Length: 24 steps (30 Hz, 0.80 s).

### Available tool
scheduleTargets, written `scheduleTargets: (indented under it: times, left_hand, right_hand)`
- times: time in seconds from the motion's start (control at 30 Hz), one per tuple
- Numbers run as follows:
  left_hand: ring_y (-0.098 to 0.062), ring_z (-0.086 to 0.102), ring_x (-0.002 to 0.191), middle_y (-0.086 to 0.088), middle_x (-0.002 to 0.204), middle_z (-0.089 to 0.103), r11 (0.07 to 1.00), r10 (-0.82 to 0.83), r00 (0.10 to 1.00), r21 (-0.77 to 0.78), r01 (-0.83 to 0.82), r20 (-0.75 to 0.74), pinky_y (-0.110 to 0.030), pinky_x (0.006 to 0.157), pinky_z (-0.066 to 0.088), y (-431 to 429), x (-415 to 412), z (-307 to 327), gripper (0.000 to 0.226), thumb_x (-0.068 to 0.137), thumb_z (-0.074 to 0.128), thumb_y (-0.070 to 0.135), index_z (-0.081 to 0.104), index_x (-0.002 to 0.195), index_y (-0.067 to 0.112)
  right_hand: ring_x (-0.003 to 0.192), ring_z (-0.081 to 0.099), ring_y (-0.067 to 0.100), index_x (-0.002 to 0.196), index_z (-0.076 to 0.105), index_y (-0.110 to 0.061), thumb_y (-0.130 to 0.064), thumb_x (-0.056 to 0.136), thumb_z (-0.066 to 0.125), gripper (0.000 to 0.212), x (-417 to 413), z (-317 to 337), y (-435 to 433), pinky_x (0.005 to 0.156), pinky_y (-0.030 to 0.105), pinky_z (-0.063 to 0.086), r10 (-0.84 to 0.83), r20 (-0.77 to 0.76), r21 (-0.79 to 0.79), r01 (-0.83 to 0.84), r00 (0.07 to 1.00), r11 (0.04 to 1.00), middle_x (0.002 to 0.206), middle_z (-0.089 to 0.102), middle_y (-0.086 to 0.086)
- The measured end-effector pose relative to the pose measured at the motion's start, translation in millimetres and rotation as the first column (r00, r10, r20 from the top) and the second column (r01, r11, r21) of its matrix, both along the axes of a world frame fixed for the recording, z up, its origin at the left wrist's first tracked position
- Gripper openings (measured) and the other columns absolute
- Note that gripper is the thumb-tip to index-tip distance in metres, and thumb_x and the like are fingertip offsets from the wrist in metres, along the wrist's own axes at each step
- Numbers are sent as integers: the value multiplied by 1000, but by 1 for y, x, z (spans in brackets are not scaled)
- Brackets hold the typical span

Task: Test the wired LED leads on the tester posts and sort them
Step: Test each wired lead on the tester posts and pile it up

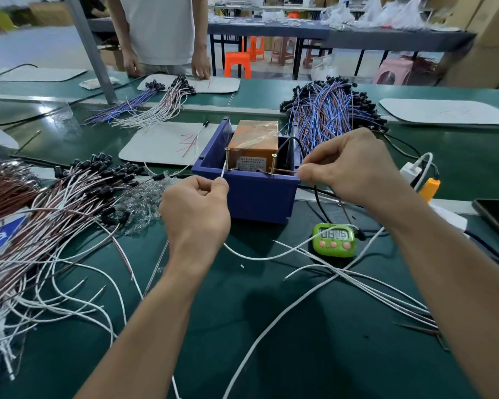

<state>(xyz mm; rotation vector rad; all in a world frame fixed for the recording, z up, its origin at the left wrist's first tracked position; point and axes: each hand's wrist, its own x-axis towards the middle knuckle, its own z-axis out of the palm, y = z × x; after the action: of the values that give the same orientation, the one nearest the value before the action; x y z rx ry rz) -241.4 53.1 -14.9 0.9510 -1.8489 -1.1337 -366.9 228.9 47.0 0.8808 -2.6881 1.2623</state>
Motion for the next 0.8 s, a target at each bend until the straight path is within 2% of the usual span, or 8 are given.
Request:
scheduleTargets:
  times: [0.07, 0.13, 0.33, 0.5, 0.6, 0.7, 0.73, 0.8]
  left_hand:
    - [0, 54, 43, 19, 43, 58, 1000, -20, 1000, 2, 20, 10, -9, 42, 34, 1, -1, 0, 33, 89, 72, 32, 65, 59, 20]
    - [0, 56, 44, 19, 44, 59, 999, -31, 999, -7, 31, 22, -9, 42, 34, 2, -1, 0, 32, 89, 72, 32, 65, 60, 20]
    - [-1, 55, 43, 18, 44, 59, 999, -43, 999, -19, 43, 18, -11, 42, 37, 6, 0, 0, 33, 90, 72, 30, 64, 59, 21]
    - [-4, 51, 39, 15, 43, 59, 998, -58, 998, -1, 58, -7, -19, 43, 41, 7, 2, 0, 33, 90, 71, 29, 64, 59, 19]
    - [-4, 51, 40, 15, 44, 59, 999, -51, 998, 2, 51, -20, -14, 42, 38, 6, 3, 1, 32, 90, 71, 28, 64, 60, 19]
    - [-4, 51, 41, 15, 46, 60, 999, -42, 999, 1, 42, -22, -17, 46, 39, 7, 5, -1, 30, 90, 71, 29, 64, 62, 19]
    - [-5, 50, 41, 15, 45, 59, 999, -44, 999, 3, 44, -27, -20, 47, 39, 8, 6, -2, 30, 90, 71, 29, 64, 62, 19]
    - [-4, 48, 40, 17, 44, 57, 999, -46, 998, 8, 47, -46, -16, 45, 36, 11, 8, -4, 29, 90, 71, 28, 64, 63, 20]
  right_hand:
    - [55, 63, -4, 69, 80, -30, -30, 71, 91, 11, 0, -3, -3, 55, 8, 43, -43, -47, -11, 42, 998, 999, 60, 71, -17]
    - [52, 61, -5, 68, 79, -30, -28, 72, 90, 12, 1, -4, -2, 50, 5, 40, -54, -77, -31, 51, 996, 998, 58, 69, -19]
    - [52, 62, -4, 64, 77, -31, -27, 72, 90, 16, 2, -4, 2, 52, 6, 43, -36, -112, -45, 31, 993, 998, 59, 69, -20]
    - [52, 63, -2, 66, 78, -30, -27, 73, 88, 13, 2, -3, 1, 52, 7, 45, -27, -125, -53, 21, 992, 998, 58, 69, -19]
    - [54, 65, -3, 68, 79, -29, -27, 73, 89, 12, 4, -2, 2, 55, 8, 47, 1, -108, -59, -7, 994, 998, 59, 70, -18]
    - [54, 65, -2, 69, 79, -28, -26, 73, 89, 11, 6, -2, 2, 56, 10, 48, 19, -102, -69, -26, 995, 997, 60, 71, -16]
    - [53, 64, -2, 69, 79, -29, -26, 73, 89, 10, 7, -2, 2, 55, 10, 47, 17, -106, -74, -25, 994, 997, 60, 71, -15]
    - [51, 61, -4, 68, 79, -29, -26, 73, 88, 11, 7, -2, 3, 52, 7, 43, 7, -117, -90, -17, 993, 996, 58, 70, -17]
